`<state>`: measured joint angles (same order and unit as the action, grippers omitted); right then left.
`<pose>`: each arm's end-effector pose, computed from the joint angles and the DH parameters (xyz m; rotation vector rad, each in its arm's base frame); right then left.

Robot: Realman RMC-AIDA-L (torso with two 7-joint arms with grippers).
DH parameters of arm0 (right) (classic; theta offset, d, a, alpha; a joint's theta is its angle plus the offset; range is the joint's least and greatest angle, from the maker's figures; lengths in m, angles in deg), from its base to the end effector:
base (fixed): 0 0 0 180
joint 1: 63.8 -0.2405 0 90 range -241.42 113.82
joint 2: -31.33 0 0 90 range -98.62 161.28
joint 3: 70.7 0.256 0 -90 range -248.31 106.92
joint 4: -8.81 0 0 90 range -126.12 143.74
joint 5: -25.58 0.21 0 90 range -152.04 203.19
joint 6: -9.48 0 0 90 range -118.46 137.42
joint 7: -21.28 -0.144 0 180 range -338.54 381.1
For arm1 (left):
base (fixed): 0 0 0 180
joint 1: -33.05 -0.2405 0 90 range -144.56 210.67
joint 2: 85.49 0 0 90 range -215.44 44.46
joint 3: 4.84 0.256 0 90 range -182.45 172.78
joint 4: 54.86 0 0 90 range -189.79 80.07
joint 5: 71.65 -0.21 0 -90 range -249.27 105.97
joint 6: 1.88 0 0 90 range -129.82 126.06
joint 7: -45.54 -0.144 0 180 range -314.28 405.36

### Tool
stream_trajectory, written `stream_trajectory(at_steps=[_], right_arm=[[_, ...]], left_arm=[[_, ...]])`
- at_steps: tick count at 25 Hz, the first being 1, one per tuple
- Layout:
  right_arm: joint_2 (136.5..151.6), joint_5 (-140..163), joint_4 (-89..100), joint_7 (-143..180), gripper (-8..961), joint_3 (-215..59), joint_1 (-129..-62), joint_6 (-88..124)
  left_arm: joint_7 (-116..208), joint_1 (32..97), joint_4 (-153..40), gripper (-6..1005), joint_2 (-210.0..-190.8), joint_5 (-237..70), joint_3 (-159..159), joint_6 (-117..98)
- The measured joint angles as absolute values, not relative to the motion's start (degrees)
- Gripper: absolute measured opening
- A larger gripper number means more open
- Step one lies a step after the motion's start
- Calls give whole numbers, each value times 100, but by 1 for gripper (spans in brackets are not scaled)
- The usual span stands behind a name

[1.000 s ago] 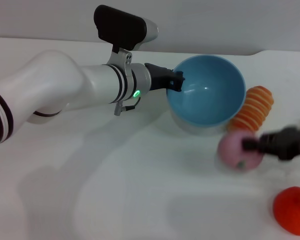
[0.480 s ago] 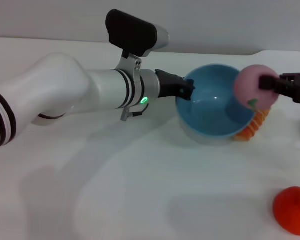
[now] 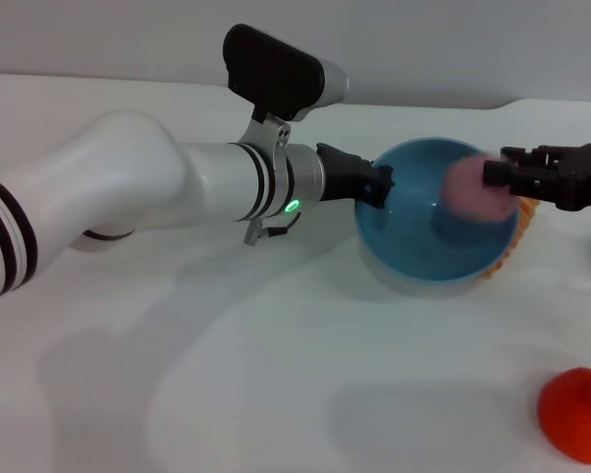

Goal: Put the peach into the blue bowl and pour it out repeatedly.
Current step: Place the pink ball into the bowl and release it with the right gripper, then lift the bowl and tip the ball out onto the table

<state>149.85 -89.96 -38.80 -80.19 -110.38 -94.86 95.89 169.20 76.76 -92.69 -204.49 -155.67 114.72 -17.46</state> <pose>0.2512 0.3572 0.0343 -2.5813 0.9397 0.6682 -0.1678 0.3954 -0.1389 -2.4269 -0.8333 -0.2482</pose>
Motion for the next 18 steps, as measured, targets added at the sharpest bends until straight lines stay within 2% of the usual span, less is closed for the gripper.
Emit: stream_trajectory(at_steps=[5,11,18], right_arm=[[14988,-8981,-3869,-8008,446,-11028,-9421,9482],[14977,-8730,-3874,-7728,446,-10916,-9181,9406],[14990,-7337,-3226,-5450,446,-10321,-8244,8719]], left_arm=[[16920,7664,-9266,0,-20449,-15567,11472,-1742],[16920,7664,-9260,0,-20449,-15567,11476,-1735],[16866,7609,-9263,0,-20449,-15574,11478,-1700]])
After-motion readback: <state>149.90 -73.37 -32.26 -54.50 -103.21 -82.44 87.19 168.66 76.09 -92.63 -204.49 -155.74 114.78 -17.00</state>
